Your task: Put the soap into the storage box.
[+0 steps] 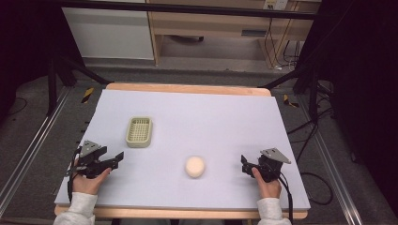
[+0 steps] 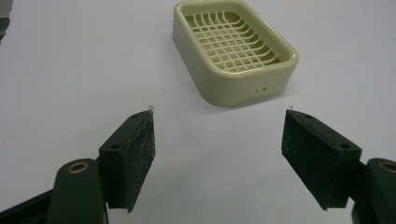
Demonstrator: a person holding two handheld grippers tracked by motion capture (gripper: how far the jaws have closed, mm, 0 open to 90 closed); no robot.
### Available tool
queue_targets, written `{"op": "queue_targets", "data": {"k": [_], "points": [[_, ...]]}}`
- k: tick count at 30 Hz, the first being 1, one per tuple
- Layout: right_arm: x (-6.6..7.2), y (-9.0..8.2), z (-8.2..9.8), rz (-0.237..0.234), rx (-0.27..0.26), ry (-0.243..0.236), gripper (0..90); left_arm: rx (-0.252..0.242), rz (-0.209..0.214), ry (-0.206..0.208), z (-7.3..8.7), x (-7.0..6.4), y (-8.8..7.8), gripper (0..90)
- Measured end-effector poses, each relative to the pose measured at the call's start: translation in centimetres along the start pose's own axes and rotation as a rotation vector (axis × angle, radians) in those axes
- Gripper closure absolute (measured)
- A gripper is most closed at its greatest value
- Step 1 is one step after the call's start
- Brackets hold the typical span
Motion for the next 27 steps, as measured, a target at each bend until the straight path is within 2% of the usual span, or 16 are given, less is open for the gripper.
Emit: {"op": "queue_targets", "data": {"k": [4,27], "points": [[0.1,0.0,0.2,-0.010,0.007,0.005,3.9,-0.020,-0.002,0.012,-0.3,-0.4,-0.2,26.2],[0.2,0.1,0.2,-0.012,0.015,0.009,3.9,-0.032,0.048,0.068,-1.0,-2.8,-0.5,27.0]]}}
Point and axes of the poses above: each handheld gripper's, and its own axes: y roughly forward along the jaws, z roughly out of its underside, x roughly to its left, the point moved 5 cm from there along y, roughly forward along the jaws, and after that the axes turned 3 degrees about z, right-handed, at the moved point
